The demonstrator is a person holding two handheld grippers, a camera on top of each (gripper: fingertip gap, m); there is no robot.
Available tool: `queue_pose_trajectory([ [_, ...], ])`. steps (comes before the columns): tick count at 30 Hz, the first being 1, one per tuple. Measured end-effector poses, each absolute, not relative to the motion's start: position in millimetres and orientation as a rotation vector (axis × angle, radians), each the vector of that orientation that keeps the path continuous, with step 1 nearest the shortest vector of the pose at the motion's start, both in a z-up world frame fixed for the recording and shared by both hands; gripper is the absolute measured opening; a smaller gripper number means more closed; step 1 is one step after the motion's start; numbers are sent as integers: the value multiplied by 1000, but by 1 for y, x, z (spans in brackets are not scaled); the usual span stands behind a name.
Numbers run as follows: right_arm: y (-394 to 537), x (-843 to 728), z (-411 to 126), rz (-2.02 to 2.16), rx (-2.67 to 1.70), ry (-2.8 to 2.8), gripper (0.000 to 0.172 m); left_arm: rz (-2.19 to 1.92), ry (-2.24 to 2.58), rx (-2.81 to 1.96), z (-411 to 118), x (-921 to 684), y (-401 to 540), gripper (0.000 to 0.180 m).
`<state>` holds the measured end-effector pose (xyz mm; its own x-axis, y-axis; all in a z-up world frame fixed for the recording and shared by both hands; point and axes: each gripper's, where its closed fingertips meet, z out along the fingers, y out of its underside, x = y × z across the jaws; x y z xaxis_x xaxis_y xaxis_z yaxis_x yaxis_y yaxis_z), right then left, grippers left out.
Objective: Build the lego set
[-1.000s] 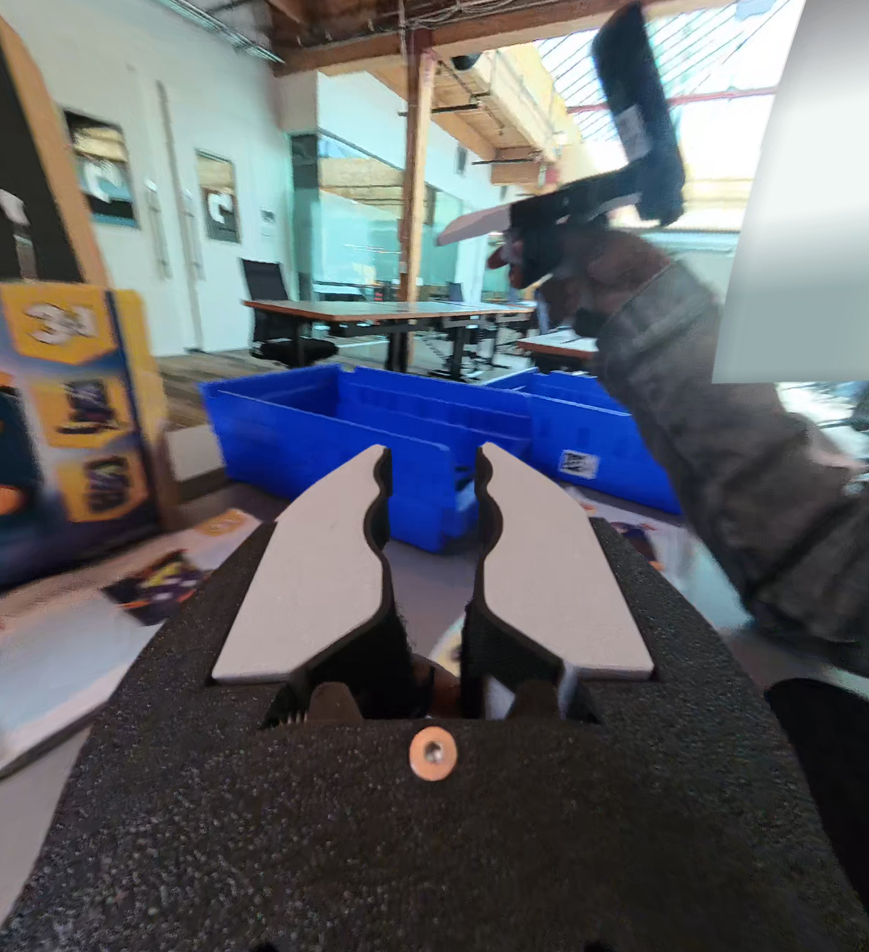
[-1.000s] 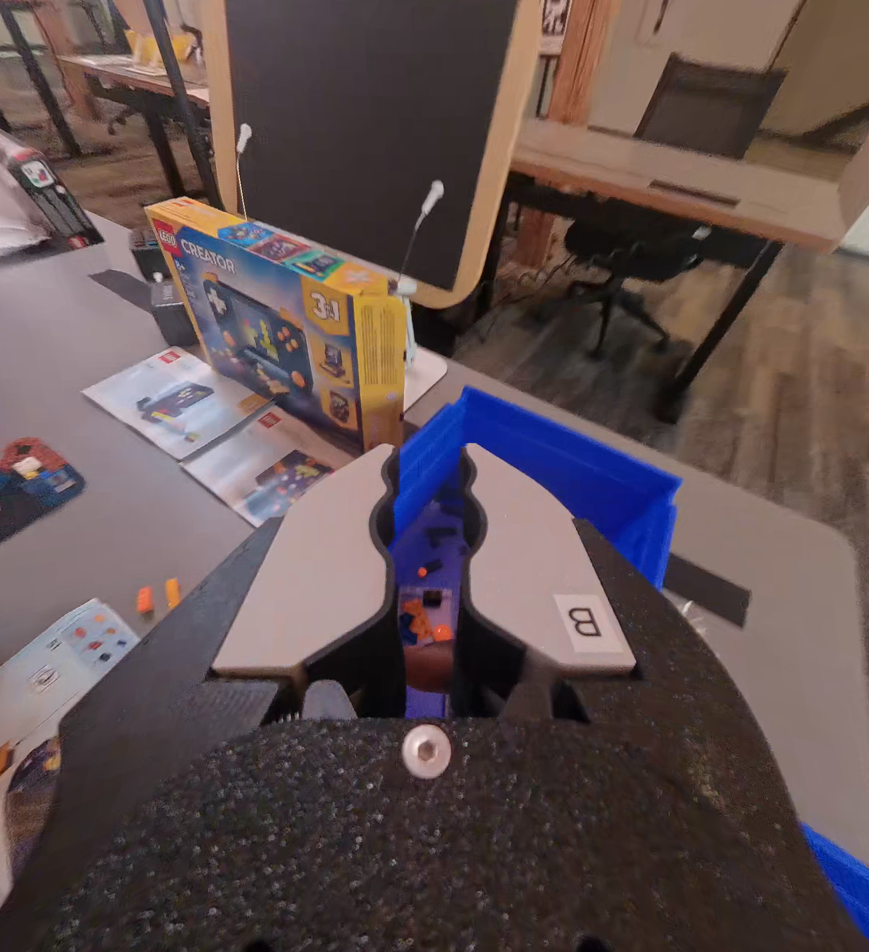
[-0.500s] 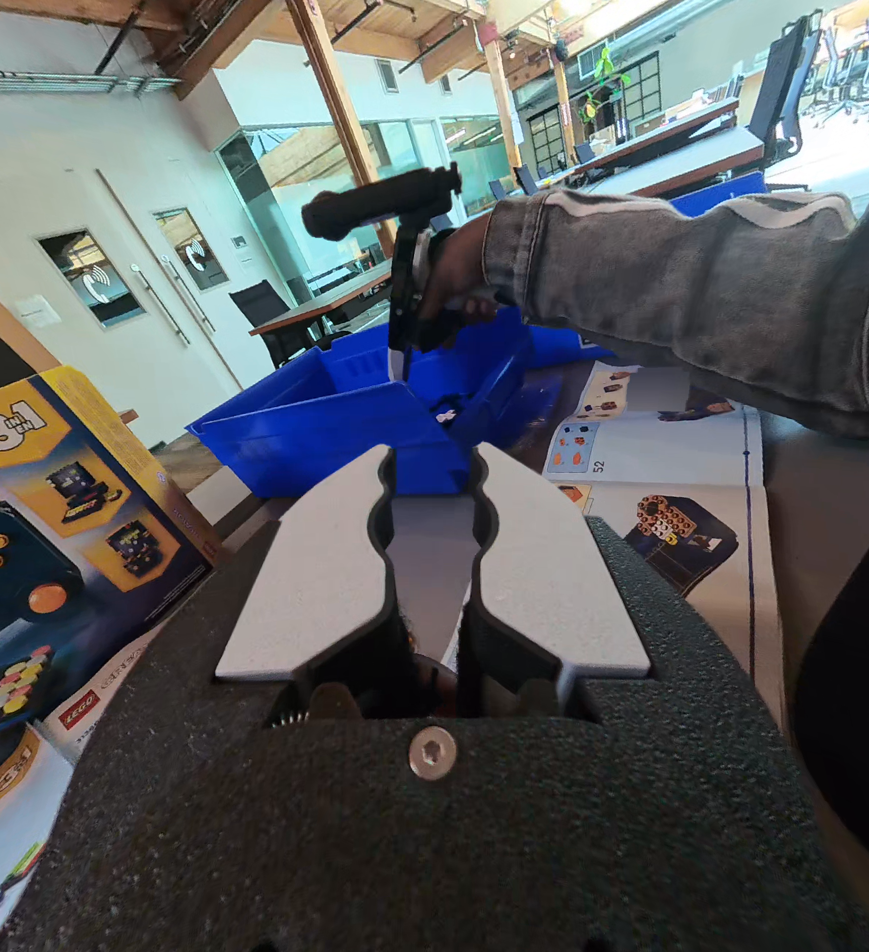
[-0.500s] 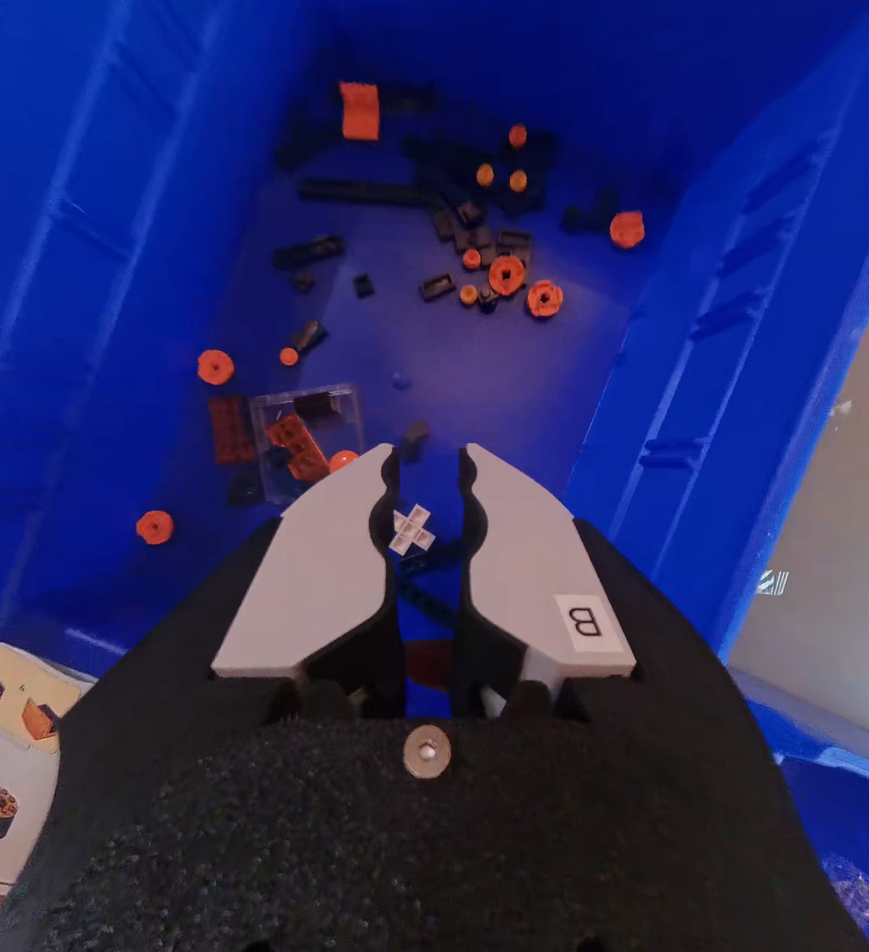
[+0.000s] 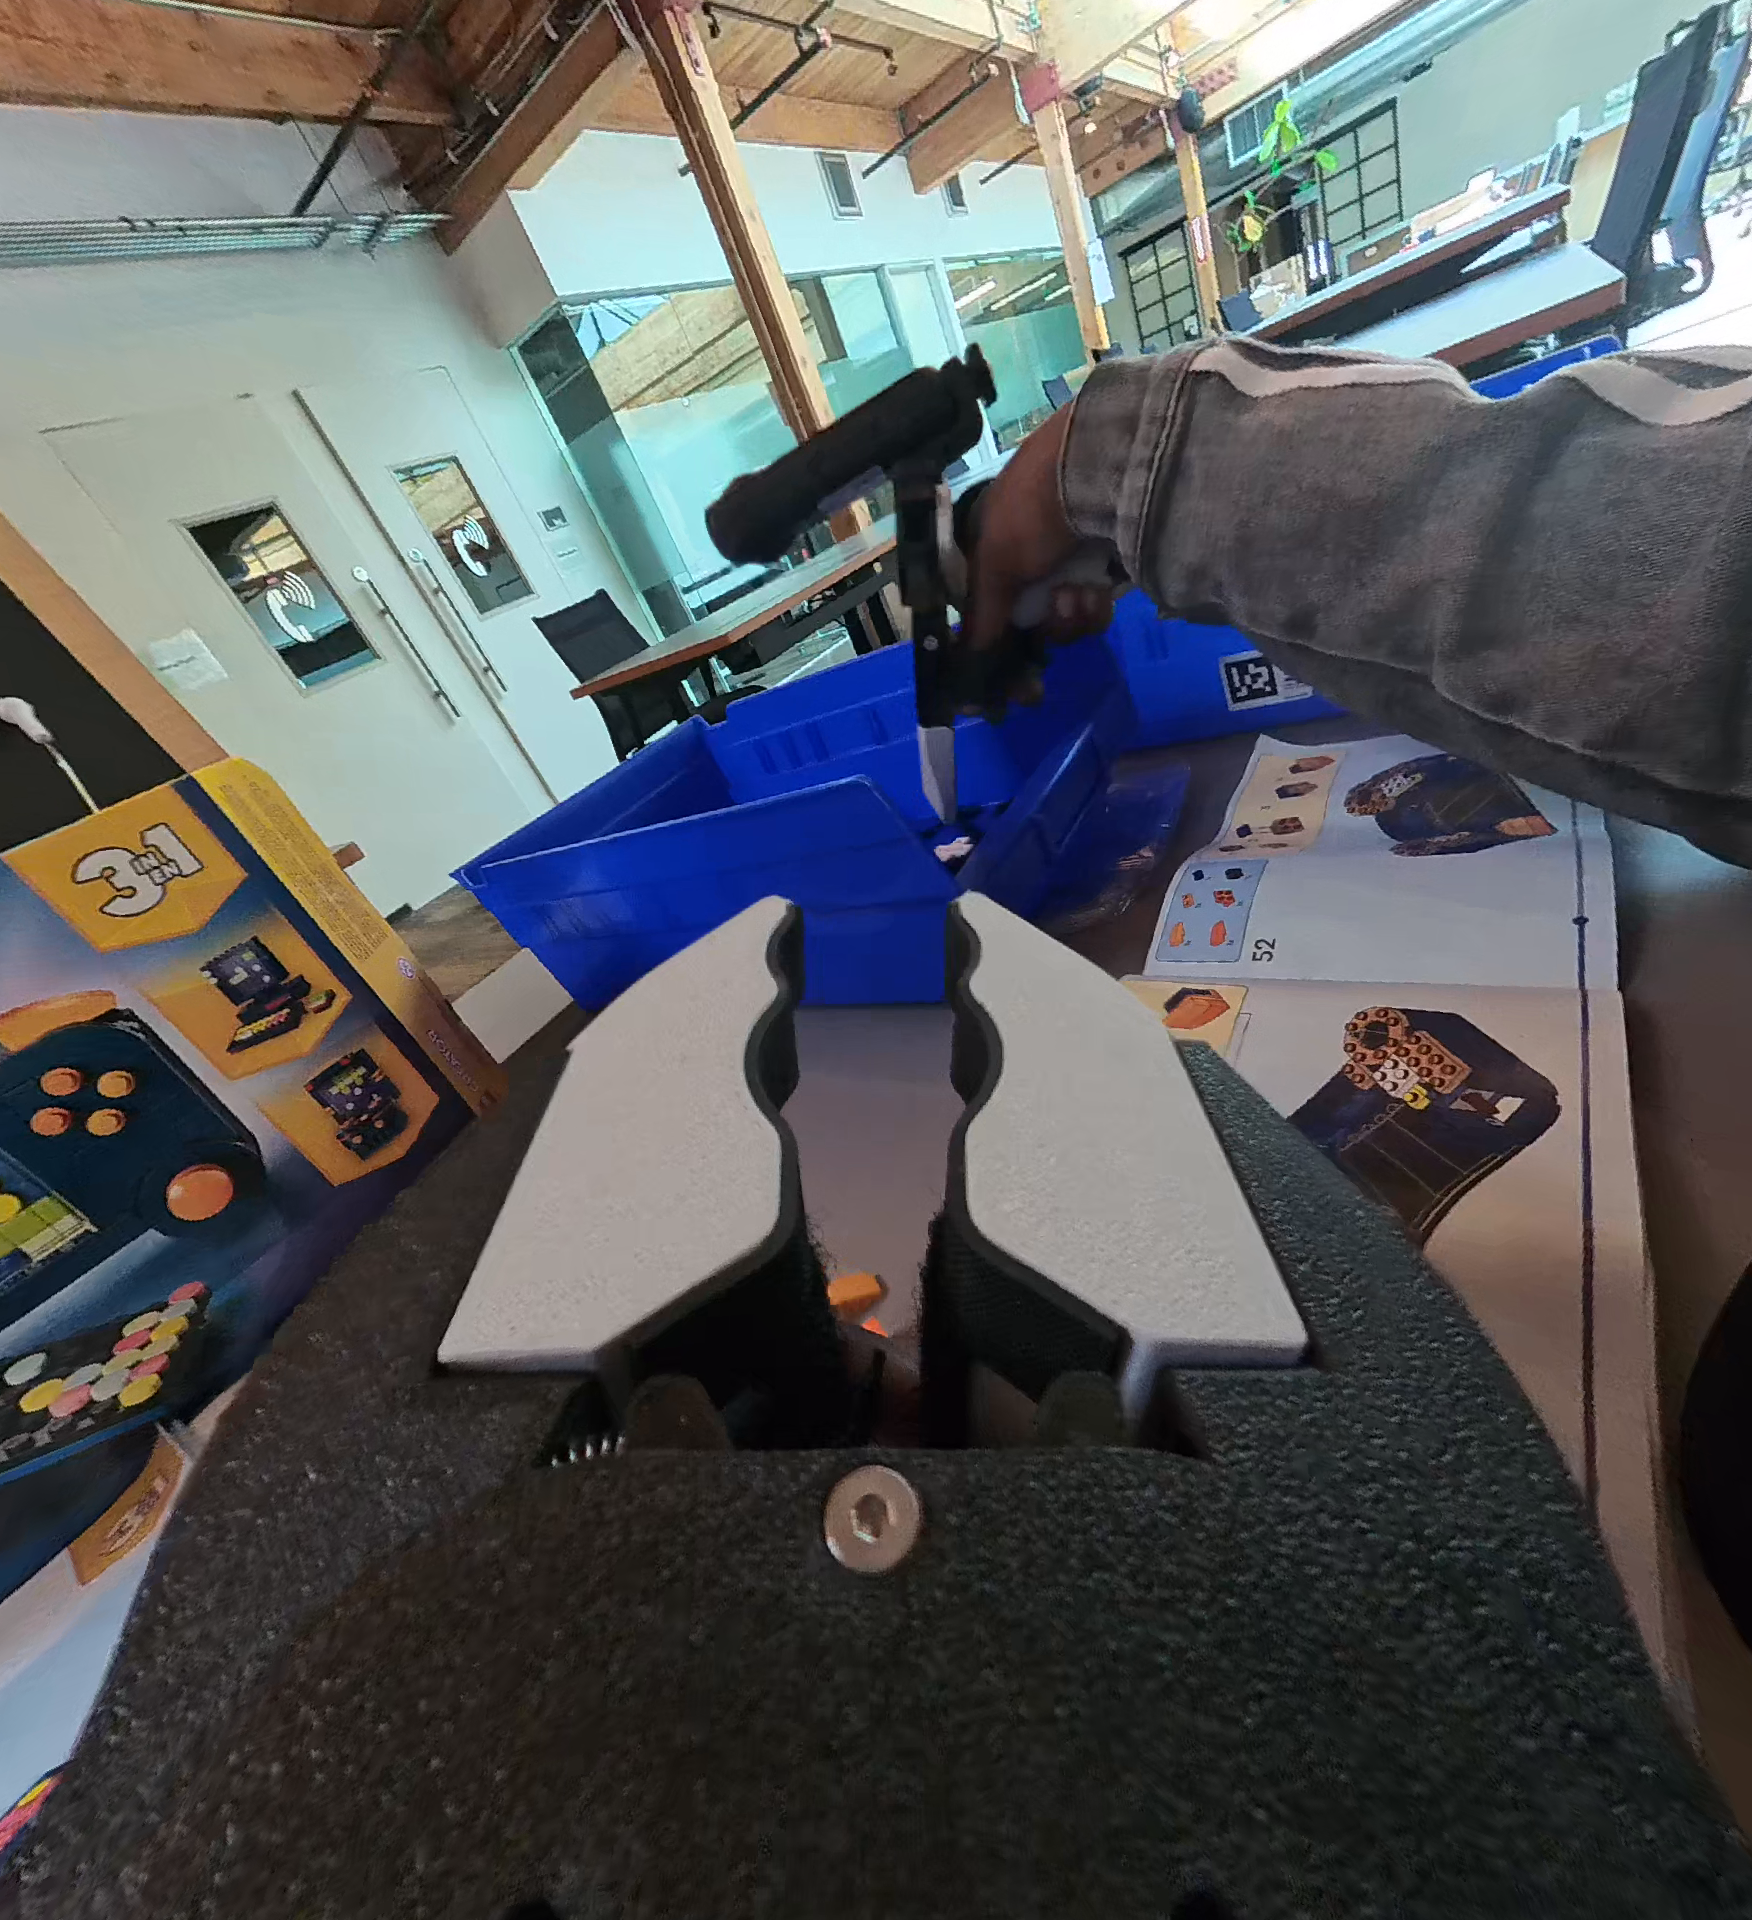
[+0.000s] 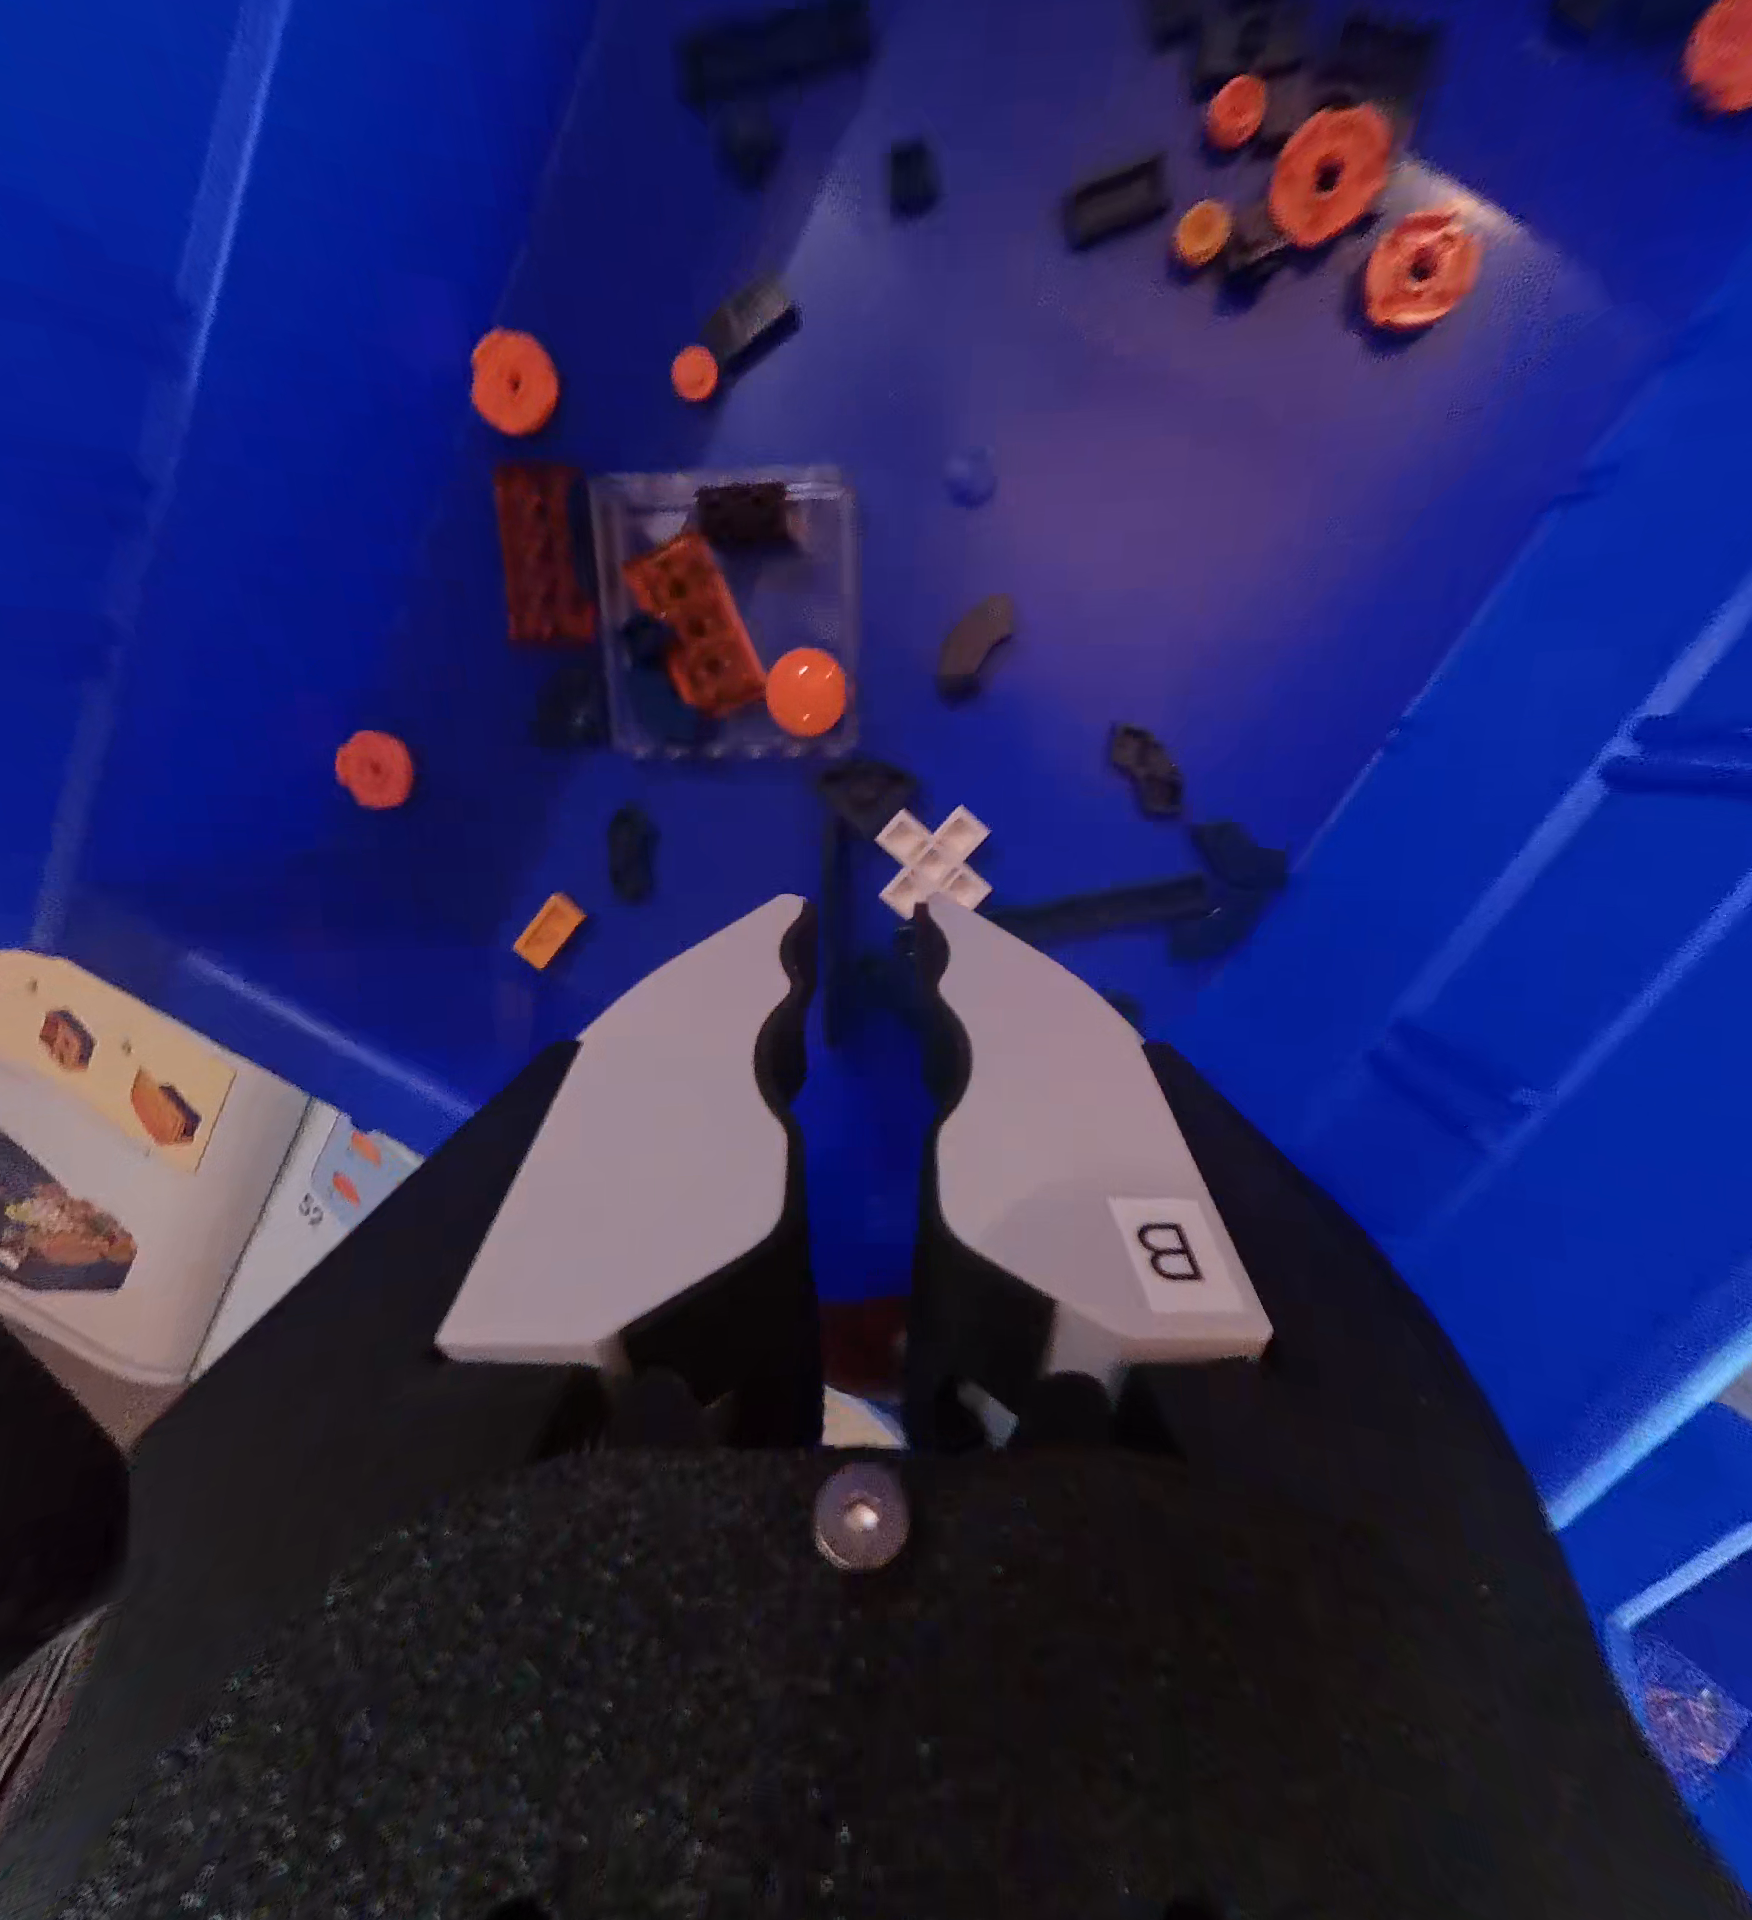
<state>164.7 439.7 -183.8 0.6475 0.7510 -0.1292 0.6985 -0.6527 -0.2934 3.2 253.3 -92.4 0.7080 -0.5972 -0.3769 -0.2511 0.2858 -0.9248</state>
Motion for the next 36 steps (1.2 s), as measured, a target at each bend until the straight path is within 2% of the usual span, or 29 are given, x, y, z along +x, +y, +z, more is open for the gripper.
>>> queue_pose_trajectory([
  [7, 424, 170, -174, 351, -2659, -1250, 12, -215, 786, -1265, -88, -2, 254, 25],
  [24, 423, 169, -162, 275, -2580, -1309, 16, -150, 879, -1257, -97, 6, 252, 23],
  [36, 450, 147, -142, 325, -2343, -1265, 28, -123, 929, -1258, -104, 10, 251, 21],
])
